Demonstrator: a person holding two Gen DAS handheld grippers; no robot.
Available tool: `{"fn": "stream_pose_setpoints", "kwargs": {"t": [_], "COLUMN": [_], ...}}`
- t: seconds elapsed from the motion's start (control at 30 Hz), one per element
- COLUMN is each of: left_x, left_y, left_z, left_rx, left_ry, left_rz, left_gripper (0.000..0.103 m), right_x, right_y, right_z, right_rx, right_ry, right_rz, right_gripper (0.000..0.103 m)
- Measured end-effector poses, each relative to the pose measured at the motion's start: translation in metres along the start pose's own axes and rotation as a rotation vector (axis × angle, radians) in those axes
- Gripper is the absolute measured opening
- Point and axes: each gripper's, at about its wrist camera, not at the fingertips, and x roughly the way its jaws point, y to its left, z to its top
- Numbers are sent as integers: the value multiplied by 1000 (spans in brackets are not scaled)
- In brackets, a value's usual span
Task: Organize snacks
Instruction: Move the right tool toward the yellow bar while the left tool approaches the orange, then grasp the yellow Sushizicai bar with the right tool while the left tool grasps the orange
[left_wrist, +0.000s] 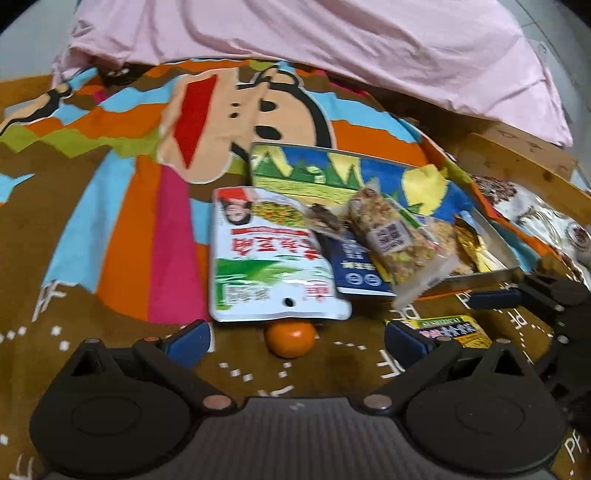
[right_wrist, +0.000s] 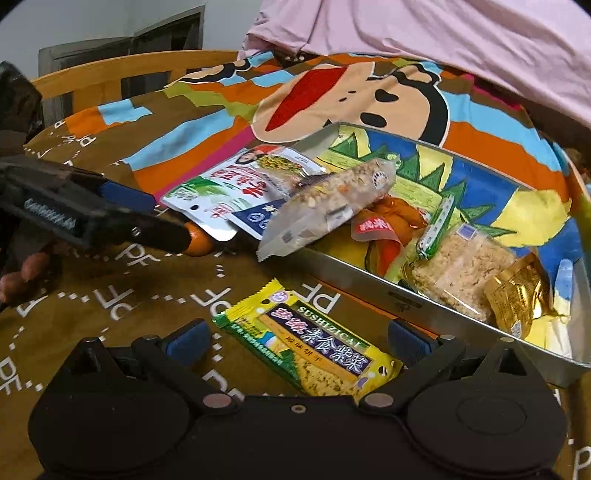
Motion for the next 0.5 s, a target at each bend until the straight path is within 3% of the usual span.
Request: {"fn": "stream_pose_setpoints", "kwargs": {"t": [0.3, 0.5], "left_x": [12, 24], "left_y": [-10, -4], "left_z": [-4, -4], "left_rx": [31, -7], "left_ry": [34, 57], "left_rz": [-45, -41], "left_gripper": [103, 102], "right_x": [18, 23], "right_y": [-13, -16], "right_z": [-7, -7], "right_rx": [77, 88], "right_ry": [16, 25], "right_rz": [28, 39], "right_gripper": [102, 102]}}
